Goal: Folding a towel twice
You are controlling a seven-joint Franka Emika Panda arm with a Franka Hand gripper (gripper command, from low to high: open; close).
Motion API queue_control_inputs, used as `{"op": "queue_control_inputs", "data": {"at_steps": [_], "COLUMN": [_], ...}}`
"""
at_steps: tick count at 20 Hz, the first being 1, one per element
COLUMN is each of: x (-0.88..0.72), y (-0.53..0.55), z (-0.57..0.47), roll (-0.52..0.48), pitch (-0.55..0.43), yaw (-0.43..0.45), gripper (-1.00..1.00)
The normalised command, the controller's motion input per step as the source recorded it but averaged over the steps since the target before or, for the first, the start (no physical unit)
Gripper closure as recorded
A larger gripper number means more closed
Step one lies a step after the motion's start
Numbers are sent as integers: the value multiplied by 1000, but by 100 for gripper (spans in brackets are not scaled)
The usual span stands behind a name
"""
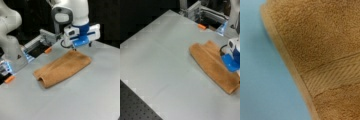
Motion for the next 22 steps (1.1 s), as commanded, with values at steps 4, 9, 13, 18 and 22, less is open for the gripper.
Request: {"op": "queue_control_inputs", "data": {"at_steps": [4,9,13,18,22], "x": [378,435,410,426,374], "y": [86,176,276,331,322], "z": [-81,-107,-18,32,-8], "roll": [-276,-391,-404,-401,-338], "pitch": [174,205,235,256,184], "yaw": [131,15,18,48,-6], "gripper": [-100,-100,-100,-100,-100]}}
